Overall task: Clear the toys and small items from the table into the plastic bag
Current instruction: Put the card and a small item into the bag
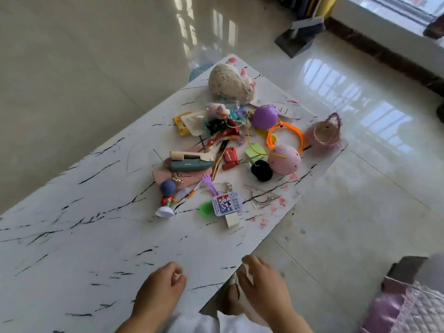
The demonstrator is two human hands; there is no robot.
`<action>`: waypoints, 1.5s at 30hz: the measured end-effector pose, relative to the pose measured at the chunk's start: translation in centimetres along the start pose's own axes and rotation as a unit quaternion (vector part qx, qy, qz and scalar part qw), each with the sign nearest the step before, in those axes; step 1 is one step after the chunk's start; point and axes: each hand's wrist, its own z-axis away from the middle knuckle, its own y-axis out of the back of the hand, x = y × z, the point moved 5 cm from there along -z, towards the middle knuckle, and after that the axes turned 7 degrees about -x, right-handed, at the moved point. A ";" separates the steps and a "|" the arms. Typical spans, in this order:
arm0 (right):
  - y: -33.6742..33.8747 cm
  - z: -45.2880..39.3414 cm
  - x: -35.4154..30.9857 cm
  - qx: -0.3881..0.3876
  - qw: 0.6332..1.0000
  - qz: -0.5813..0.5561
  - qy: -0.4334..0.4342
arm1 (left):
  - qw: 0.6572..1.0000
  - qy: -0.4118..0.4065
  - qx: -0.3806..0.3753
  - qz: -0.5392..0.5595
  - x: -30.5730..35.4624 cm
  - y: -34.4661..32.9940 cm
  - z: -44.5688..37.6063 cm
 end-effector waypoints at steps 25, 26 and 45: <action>-6.1 -19.9 4.9 0.121 0.987 -0.014 -0.109 | 0.928 -0.274 0.086 -0.237 9.7 -5.5 -24.3; -6.1 -20.1 4.8 0.121 0.986 -0.008 -0.115 | 0.935 -0.270 0.098 -0.208 9.5 -4.9 -23.7; -1.9 4.6 2.3 0.332 0.922 -0.159 -0.123 | 0.913 -0.328 0.024 -0.239 5.8 -2.9 -3.0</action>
